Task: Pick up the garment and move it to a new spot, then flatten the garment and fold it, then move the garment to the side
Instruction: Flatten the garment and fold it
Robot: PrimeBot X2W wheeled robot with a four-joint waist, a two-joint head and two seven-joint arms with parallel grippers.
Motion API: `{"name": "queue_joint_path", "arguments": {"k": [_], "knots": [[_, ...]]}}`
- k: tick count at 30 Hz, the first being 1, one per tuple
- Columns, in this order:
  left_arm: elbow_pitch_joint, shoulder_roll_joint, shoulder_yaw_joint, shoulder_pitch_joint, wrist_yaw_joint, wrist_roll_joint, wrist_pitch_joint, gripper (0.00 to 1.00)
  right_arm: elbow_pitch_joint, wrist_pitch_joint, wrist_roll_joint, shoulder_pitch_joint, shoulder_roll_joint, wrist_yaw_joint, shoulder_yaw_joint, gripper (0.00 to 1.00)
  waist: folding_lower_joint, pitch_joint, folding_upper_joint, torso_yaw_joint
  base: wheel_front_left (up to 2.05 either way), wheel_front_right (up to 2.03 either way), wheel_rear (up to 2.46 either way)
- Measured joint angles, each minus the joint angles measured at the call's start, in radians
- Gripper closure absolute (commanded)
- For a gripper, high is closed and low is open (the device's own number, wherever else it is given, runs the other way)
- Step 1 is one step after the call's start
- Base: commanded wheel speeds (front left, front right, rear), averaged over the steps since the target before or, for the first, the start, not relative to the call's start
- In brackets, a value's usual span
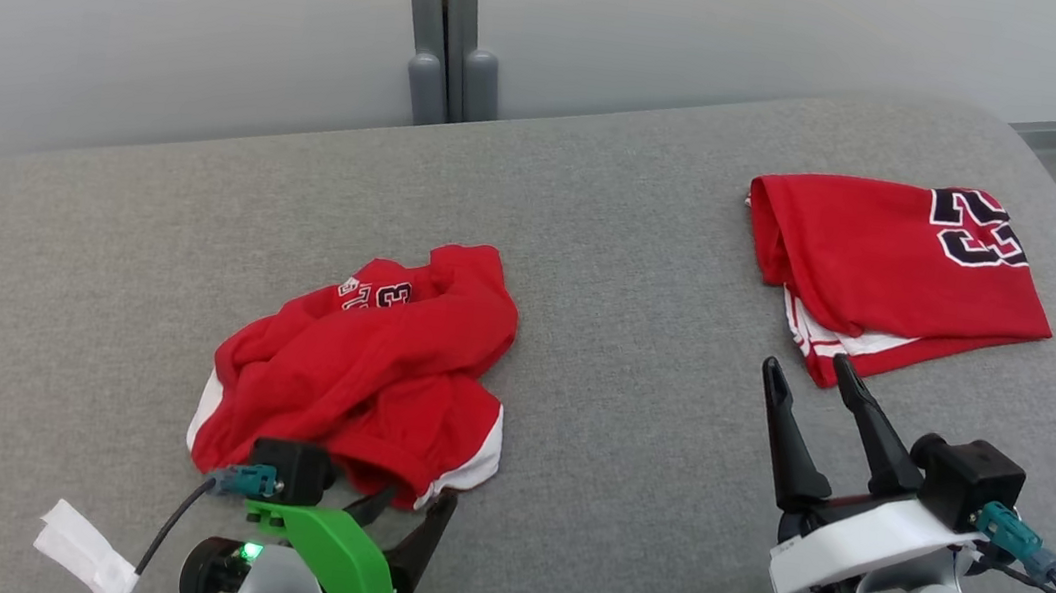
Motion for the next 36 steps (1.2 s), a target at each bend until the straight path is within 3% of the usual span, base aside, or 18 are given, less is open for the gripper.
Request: {"name": "queue_joint_path", "arguments": {"k": [10, 12, 13, 19, 24, 31, 36], "knots": [[0.221, 0.009, -0.064, -0.108, 0.000, -0.028, -0.074, 0.00, 0.008, 0.000, 0.007, -0.013, 0.005, 0.000, 0.007, 0.00, 0.0000, 0.029, 0.0000, -0.056, 0.00, 0.00, 0.00], [0.246, 0.012, -0.081, -0.124, 0.000, -0.038, -0.085, 0.71, 0.008, 0.000, 0.007, -0.014, 0.006, 0.000, 0.007, 0.00, 0.0000, 0.034, 0.0000, -0.064, 0.00, 0.00, 0.00], [0.254, 0.014, -0.088, -0.130, 0.000, -0.043, -0.090, 1.00, 0.008, 0.000, 0.007, -0.014, 0.006, 0.000, 0.007, 0.00, 0.0000, 0.036, 0.0000, -0.066, 0.00, 0.00, 0.00], [0.269, 0.031, -0.139, -0.157, 0.000, -0.089, -0.122, 1.00, 0.010, 0.000, 0.007, -0.012, 0.008, 0.000, -0.010, 0.00, 0.0000, 0.031, 0.0000, -0.059, 0.00, 0.00, 0.00], [0.160, 0.075, -0.161, -0.172, 0.000, -0.157, -0.124, 1.00, 0.009, 0.000, 0.006, 0.003, 0.008, 0.000, -0.030, 0.00, 0.0000, 0.020, 0.0000, -0.026, 0.00, 0.00, 0.00], [-0.073, 0.223, -0.094, -0.192, 0.000, -0.256, -0.077, 1.00, 0.006, 0.000, 0.006, 0.013, 0.011, 0.000, -0.036, 0.00, 0.0000, 0.010, 0.0000, 0.044, 0.00, 0.00, 0.00], [-0.212, 0.349, -0.014, -0.113, 0.054, -0.313, -0.016, 1.00, 0.005, 0.000, 0.004, 0.019, 0.011, 0.000, -0.044, 0.00, 0.0000, 0.007, 0.0000, 0.093, 0.00, 0.00, 0.00]]}}
